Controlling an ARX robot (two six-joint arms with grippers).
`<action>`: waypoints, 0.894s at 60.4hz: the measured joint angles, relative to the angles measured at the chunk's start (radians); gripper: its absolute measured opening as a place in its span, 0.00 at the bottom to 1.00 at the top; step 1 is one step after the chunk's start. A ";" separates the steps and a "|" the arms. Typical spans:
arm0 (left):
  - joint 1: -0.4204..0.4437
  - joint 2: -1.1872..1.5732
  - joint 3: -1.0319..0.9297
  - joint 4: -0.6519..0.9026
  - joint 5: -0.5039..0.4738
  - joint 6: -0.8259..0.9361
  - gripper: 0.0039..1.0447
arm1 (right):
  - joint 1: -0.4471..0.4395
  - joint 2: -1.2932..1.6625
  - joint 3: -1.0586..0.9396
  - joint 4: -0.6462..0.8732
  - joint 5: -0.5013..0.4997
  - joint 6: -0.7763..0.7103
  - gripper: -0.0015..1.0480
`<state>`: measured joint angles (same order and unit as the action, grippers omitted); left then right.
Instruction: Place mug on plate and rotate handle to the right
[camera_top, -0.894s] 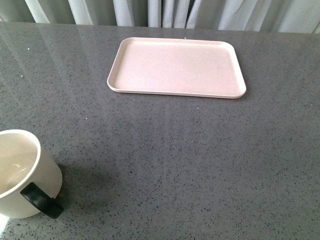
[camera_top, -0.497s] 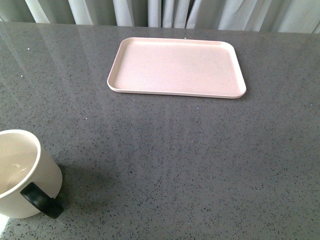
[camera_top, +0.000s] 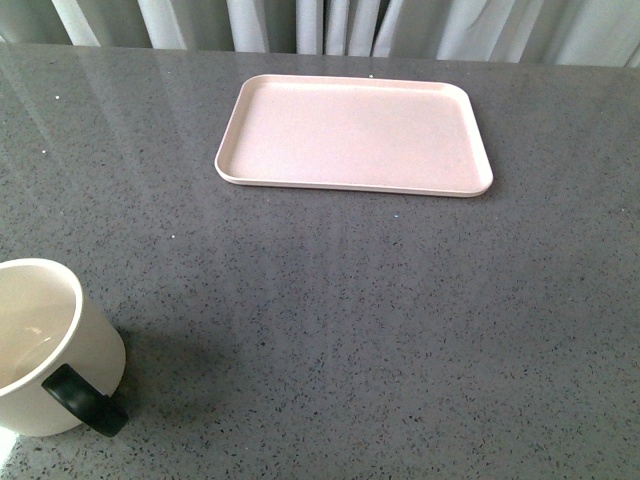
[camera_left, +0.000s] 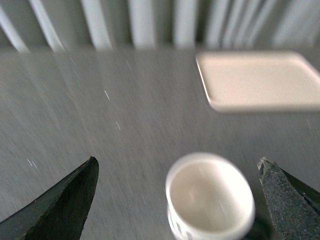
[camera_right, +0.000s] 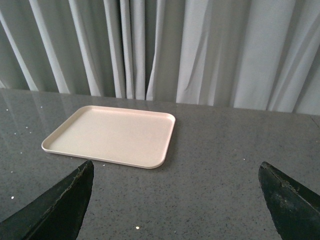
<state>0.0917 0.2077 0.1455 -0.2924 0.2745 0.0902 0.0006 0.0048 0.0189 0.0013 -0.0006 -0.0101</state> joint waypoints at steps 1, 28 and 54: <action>0.014 0.055 0.028 -0.044 0.043 0.021 0.91 | 0.000 0.000 0.000 0.000 -0.001 0.000 0.91; 0.020 0.829 0.309 0.216 0.092 0.312 0.91 | 0.000 0.000 0.000 0.000 0.001 0.000 0.91; 0.044 1.016 0.323 0.295 0.077 0.360 0.91 | 0.000 0.000 0.000 0.000 0.001 0.000 0.91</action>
<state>0.1356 1.2240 0.4690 0.0025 0.3511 0.4500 0.0006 0.0048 0.0189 0.0013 0.0002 -0.0101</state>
